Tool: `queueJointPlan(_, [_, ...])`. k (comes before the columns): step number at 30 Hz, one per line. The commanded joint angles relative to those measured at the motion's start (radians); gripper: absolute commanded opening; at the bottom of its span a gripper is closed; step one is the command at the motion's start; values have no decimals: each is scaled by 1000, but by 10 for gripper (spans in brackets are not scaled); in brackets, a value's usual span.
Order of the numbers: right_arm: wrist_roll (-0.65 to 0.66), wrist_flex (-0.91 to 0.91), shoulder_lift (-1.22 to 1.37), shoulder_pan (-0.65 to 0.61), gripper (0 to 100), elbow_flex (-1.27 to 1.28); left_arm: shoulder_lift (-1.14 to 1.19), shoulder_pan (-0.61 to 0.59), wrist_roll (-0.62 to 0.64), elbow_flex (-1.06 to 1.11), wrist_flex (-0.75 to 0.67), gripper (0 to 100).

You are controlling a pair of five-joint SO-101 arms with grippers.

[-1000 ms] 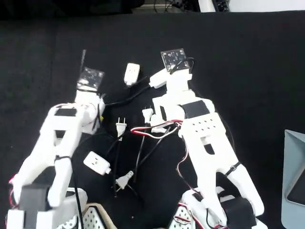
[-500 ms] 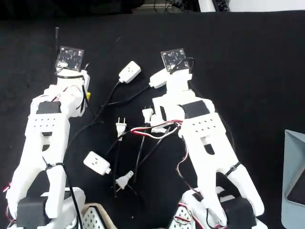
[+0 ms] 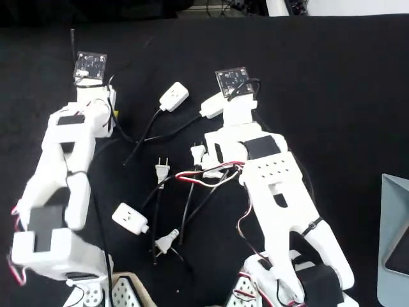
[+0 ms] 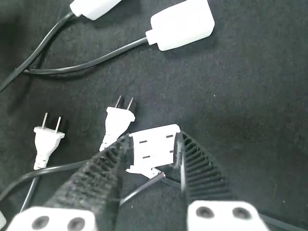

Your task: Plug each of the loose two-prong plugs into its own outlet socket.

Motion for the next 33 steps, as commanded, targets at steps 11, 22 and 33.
queueJointPlan(11, [-3, -17, -27, 14, 134, -7, -12, -38, 20, -228, 264, 290])
queueJointPlan(22, [-3, -5, -31, -12, 133, -7, -373, -30, 21, -209, 577, 285])
queueJointPlan(33, [-9, 252, -36, -112, 134, -79, -703, -38, 28, 173, 618, 285])
